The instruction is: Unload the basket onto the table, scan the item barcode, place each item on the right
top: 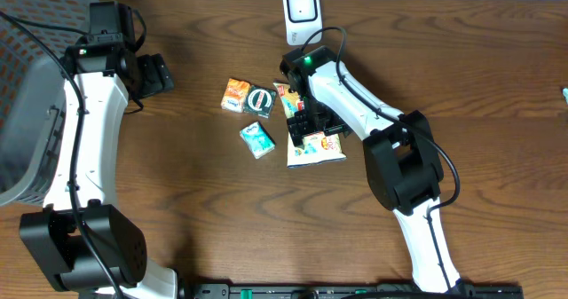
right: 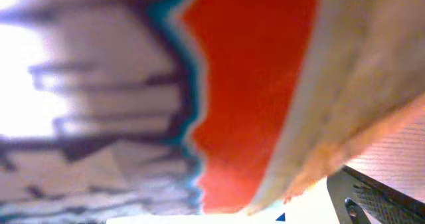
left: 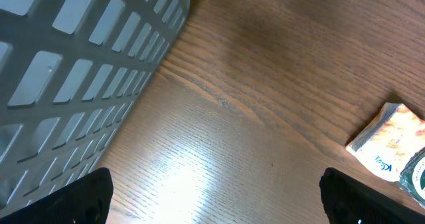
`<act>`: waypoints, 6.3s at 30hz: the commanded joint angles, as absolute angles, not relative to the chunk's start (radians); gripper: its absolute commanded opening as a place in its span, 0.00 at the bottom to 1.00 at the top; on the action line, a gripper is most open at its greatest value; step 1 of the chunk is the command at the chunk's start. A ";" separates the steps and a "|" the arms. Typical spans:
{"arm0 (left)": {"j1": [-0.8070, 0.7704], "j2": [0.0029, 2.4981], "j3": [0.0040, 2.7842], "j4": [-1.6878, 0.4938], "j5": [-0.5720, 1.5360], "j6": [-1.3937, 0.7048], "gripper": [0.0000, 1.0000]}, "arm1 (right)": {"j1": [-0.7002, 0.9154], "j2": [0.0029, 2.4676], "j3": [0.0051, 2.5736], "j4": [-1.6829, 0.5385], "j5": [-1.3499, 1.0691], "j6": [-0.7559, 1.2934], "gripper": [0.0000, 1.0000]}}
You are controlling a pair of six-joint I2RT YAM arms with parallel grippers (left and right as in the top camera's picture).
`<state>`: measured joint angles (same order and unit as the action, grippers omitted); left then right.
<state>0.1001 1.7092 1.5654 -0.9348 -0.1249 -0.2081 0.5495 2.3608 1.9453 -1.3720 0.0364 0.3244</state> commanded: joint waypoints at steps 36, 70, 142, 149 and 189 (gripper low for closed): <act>0.102 1.719 1.560 -0.937 -0.123 -0.199 0.98 | 0.526 2.362 1.999 -1.129 0.004 0.324 0.77; 0.102 1.719 1.560 -0.937 -0.123 -0.199 0.97 | 0.508 2.362 2.016 -1.412 -0.038 0.313 0.30; 0.102 1.719 1.560 -0.937 -0.123 -0.199 0.98 | 0.619 2.314 1.879 -1.164 0.309 0.469 0.01; 0.102 1.719 1.560 -0.937 -0.123 -0.199 0.98 | 0.511 2.122 1.904 -1.134 0.029 0.353 0.01; 0.102 1.719 1.560 -0.937 -0.123 -0.199 0.98 | 0.073 2.091 1.738 -1.187 -0.356 0.258 0.30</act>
